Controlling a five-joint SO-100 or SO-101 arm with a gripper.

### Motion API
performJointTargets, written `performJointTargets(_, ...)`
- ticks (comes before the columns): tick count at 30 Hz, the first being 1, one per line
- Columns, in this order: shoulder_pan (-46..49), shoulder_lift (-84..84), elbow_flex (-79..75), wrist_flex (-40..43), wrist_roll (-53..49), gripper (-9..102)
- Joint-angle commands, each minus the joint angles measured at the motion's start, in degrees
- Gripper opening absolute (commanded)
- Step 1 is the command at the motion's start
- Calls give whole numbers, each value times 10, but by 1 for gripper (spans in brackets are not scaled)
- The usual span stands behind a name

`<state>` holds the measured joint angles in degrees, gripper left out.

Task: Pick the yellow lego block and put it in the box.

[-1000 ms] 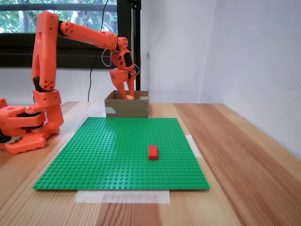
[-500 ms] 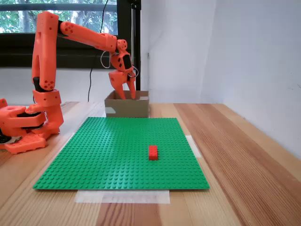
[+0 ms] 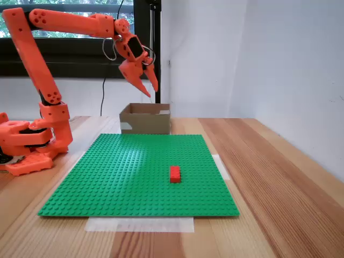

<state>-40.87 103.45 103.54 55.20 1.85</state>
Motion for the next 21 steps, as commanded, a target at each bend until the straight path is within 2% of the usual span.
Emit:
performJointTargets(1, 20, 71, 18, -11, -19, 10)
performJointTargets(8, 91, 163, 63, -16, -11, 5)
performJointTargets(14, 181, 276, 156, -55, -12, -1)
performJointTargets(21, 266, 389, 254, -47, -15, -1)
